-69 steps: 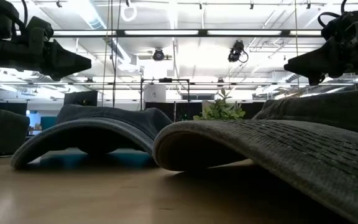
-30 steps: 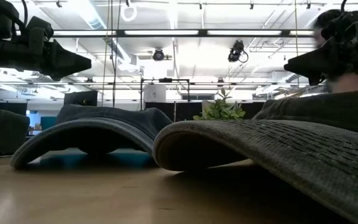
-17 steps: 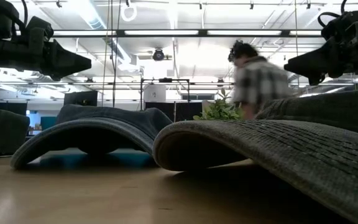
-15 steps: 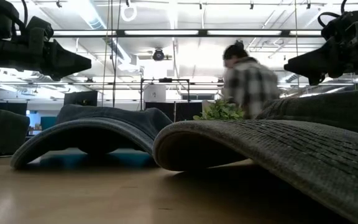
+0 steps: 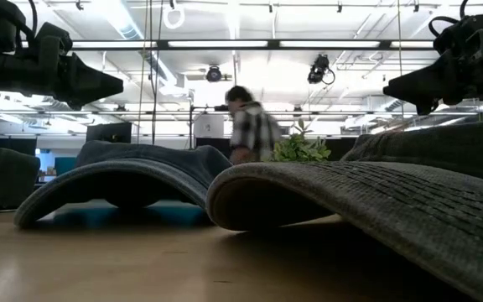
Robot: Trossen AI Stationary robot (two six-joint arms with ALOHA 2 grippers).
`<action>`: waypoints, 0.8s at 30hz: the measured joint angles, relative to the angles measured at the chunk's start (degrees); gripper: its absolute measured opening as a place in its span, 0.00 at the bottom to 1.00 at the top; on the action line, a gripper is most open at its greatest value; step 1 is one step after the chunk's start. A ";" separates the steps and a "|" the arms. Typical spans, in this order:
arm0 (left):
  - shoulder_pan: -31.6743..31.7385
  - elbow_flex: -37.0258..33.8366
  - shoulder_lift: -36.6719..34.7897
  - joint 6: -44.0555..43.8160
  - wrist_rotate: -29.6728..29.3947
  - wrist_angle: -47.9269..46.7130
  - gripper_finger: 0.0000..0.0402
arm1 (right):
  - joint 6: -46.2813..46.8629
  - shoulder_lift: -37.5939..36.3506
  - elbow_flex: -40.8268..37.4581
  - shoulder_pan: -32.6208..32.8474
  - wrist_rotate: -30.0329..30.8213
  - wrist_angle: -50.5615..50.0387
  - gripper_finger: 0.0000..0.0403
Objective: Pick & Place hat
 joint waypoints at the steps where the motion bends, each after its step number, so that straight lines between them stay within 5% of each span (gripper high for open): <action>1: 0.00 0.00 0.02 -1.62 0.00 0.00 0.35 | -0.01 0.01 -0.01 0.00 0.00 0.01 0.30; 5: -0.01 -0.02 0.01 -5.37 -0.02 0.47 0.35 | -0.01 0.01 -0.01 0.00 -0.01 0.00 0.30; 15: 0.00 -0.01 0.00 3.40 -0.04 2.90 0.35 | 0.00 0.00 0.00 0.00 -0.01 0.00 0.30; 24: 0.00 0.48 -0.01 -6.60 0.92 6.14 0.35 | -6.77 0.00 0.01 0.00 0.03 0.01 0.30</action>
